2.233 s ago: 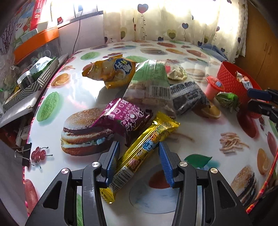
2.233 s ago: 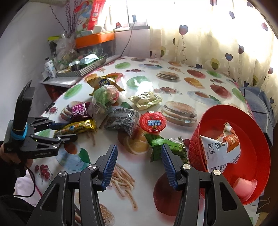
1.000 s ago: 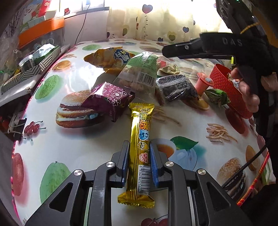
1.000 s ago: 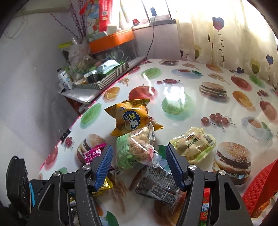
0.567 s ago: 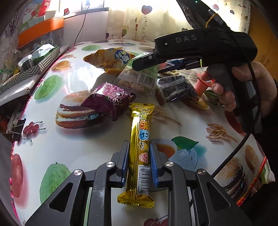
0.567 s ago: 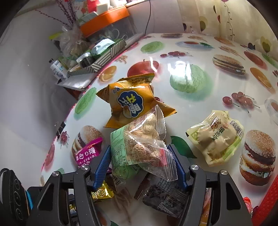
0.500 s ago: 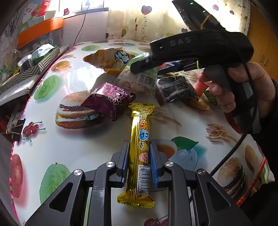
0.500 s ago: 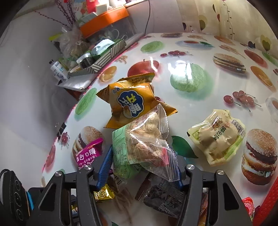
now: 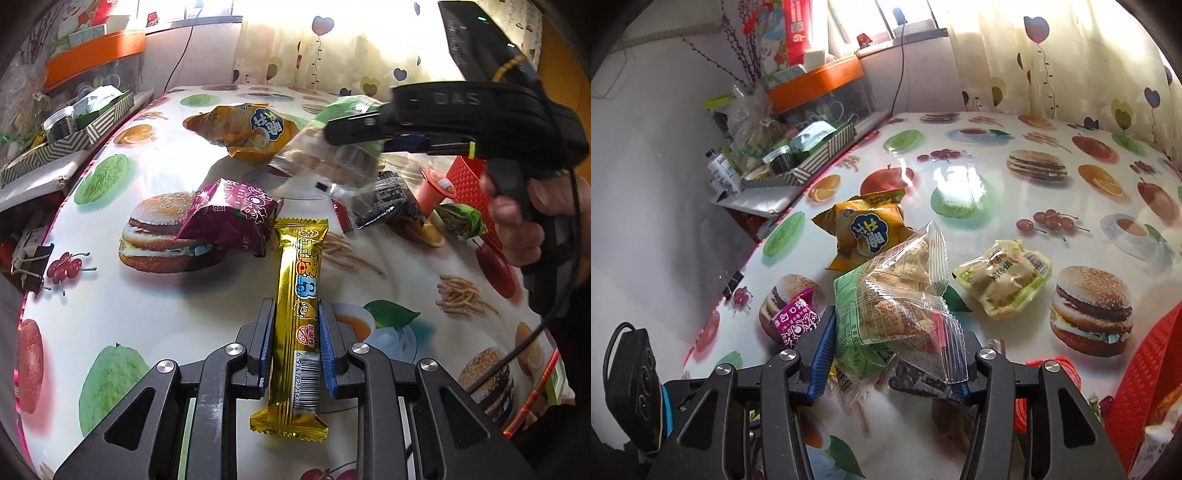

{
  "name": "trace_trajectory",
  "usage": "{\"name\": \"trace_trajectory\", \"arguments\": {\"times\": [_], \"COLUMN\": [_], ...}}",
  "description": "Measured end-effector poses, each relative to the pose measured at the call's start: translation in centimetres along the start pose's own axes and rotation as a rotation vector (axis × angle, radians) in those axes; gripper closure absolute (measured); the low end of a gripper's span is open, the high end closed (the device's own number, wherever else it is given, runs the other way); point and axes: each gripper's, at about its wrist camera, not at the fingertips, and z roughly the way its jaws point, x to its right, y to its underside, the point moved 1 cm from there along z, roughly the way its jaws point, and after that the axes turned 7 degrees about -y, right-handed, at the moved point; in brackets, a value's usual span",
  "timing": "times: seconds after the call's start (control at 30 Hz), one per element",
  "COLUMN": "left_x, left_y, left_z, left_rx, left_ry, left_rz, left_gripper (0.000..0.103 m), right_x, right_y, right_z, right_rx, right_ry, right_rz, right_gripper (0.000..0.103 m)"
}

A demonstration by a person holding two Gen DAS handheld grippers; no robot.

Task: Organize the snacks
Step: 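Grasp the clear bag of biscuits with the right gripper, then carry the biscuit bag toward the red basket with the right gripper while the left gripper holds the wafer bar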

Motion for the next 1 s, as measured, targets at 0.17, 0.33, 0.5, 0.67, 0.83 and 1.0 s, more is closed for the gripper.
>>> {"name": "trace_trajectory", "arguments": {"times": [0.17, 0.33, 0.5, 0.67, 0.83, 1.0], "left_x": [0.4, 1.1, 2.2, 3.8, 5.4, 6.8], "left_y": [-0.2, -0.8, -1.6, -2.6, -3.4, -4.2], "left_z": [-0.4, -1.1, -1.9, -2.7, -3.0, -3.1], "left_rx": [0.019, 0.044, 0.071, 0.095, 0.108, 0.121], "left_ry": [0.003, 0.013, 0.033, 0.057, 0.074, 0.09], "left_rz": [-0.002, -0.004, -0.005, 0.015, 0.039, 0.069], "left_gripper": [0.08, 0.08, 0.08, 0.08, 0.08, 0.08], "right_x": [-0.4, -0.5, -0.1, 0.4, 1.0, 1.7], "right_y": [1.9, 3.4, 4.7, 5.4, 6.2, 6.5], "right_z": [-2.7, -5.2, -7.6, -9.4, -10.7, -11.5], "right_rx": [0.033, 0.07, 0.108, 0.139, 0.16, 0.173], "right_ry": [0.012, 0.025, 0.035, 0.053, 0.067, 0.074], "right_rz": [0.002, 0.016, 0.04, 0.06, 0.079, 0.09], "right_gripper": [0.053, 0.053, 0.053, 0.053, 0.053, 0.053]}}
